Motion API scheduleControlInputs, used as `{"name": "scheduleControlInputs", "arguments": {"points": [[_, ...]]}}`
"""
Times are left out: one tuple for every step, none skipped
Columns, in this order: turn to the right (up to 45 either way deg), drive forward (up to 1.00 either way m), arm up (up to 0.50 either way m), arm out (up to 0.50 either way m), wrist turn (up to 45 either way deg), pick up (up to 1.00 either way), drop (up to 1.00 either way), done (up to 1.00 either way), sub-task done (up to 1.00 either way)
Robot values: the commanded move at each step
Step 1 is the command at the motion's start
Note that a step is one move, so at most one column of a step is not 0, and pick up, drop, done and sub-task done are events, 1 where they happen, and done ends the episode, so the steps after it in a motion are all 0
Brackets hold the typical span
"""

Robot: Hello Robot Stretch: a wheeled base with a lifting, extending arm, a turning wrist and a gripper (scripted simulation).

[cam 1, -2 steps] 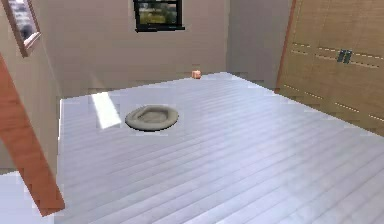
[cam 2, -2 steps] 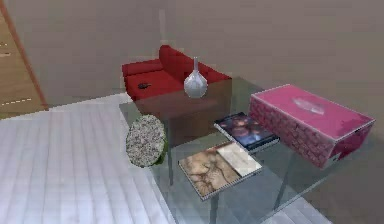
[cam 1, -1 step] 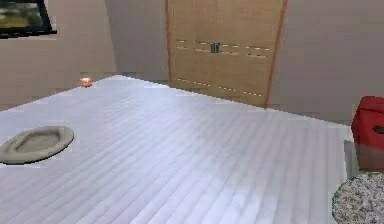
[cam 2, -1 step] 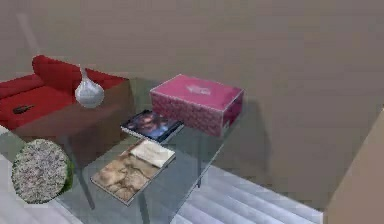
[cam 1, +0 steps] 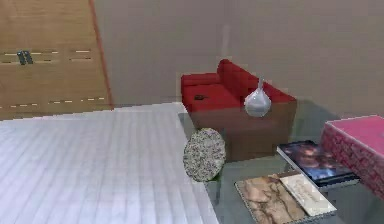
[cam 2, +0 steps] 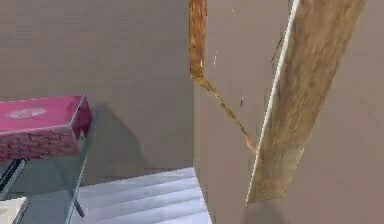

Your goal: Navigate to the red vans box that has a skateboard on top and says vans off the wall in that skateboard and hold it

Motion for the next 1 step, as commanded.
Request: {"name": "scheduleControlInputs", "arguments": {"points": [[45.0, 0.00, 0.00, 0.00, 0.0, 0.00, 0.00, 0.00, 0.00]]}}
